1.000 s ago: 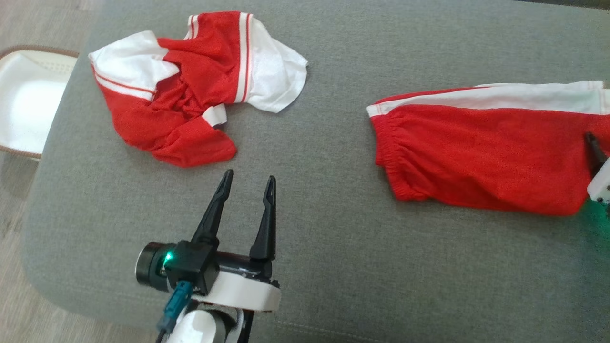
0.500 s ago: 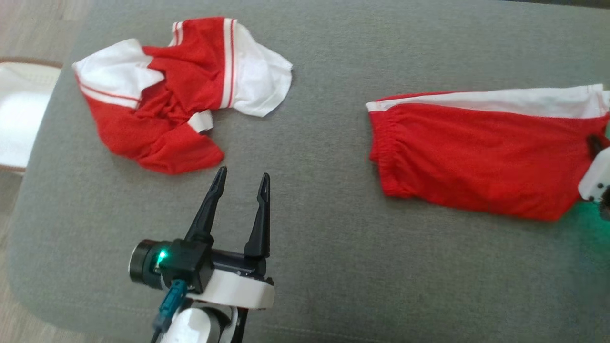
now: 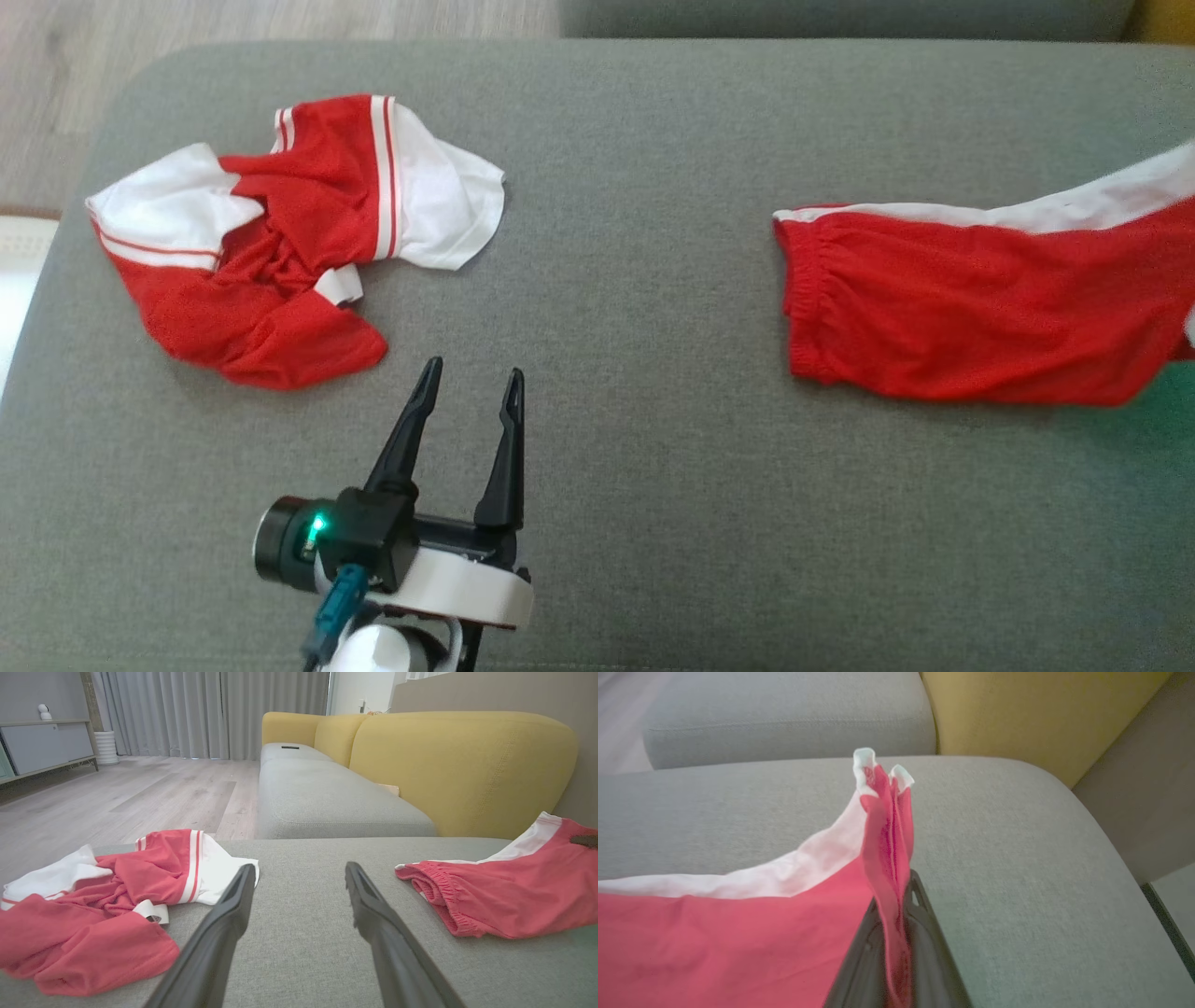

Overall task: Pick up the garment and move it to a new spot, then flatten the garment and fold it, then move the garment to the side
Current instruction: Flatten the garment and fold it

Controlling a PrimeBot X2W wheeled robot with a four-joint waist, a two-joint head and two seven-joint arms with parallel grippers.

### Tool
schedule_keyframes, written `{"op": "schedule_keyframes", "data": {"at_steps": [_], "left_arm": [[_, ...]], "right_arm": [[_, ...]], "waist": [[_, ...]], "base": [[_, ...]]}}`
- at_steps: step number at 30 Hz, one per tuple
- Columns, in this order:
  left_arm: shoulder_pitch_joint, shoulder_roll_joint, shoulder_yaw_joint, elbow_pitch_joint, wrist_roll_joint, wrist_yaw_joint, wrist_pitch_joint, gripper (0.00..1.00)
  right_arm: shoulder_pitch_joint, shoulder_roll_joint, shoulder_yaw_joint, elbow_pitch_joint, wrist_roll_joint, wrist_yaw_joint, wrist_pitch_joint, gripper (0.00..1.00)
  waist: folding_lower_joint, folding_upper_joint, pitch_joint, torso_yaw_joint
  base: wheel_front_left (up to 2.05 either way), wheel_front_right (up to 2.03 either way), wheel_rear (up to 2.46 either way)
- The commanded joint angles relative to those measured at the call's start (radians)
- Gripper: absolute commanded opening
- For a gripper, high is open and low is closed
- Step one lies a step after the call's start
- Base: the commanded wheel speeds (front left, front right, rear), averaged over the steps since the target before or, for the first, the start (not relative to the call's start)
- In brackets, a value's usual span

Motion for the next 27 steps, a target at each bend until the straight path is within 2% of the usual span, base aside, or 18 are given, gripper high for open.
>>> {"op": "schedule_keyframes", "data": {"at_steps": [1,3,15,25,26,27], "left_arm": [[-0.013,-0.007,0.028,-0.023,-0.005,0.0,-0.006,1.0],[-0.011,-0.007,0.028,-0.02,-0.006,0.001,-0.006,1.0],[0.013,-0.007,0.012,0.002,-0.012,-0.007,-0.006,1.0],[0.02,-0.007,-0.004,0.012,-0.015,-0.013,-0.006,1.0],[0.02,-0.007,-0.005,0.014,-0.015,-0.013,-0.006,1.0],[0.021,-0.007,-0.006,0.015,-0.016,-0.013,-0.006,1.0]], "right_arm": [[-0.023,0.018,0.026,-0.053,-0.004,0.007,-0.006,0.0],[-0.025,0.034,0.034,-0.068,-0.003,0.007,-0.003,0.0],[0.038,0.25,0.106,-0.251,0.013,0.007,0.033,0.0],[0.115,0.391,0.126,-0.295,-0.039,0.007,0.061,0.0],[0.123,0.402,0.129,-0.299,-0.04,0.007,0.063,0.15],[0.132,0.413,0.13,-0.307,-0.036,0.007,0.06,1.0]], "waist": [[0.0,0.0,-0.023,-0.008],[0.0,0.0,-0.03,-0.01],[0.0,0.0,-0.104,0.022],[0.0,0.0,-0.112,0.068],[0.0,0.0,-0.115,0.069],[0.0,0.0,-0.118,0.07]], "base": [[0.0,0.0,0.0],[0.0,0.0,0.0],[0.0,0.0,0.0],[0.0,0.0,0.0],[0.0,0.0,0.0],[0.0,0.0,0.0]]}}
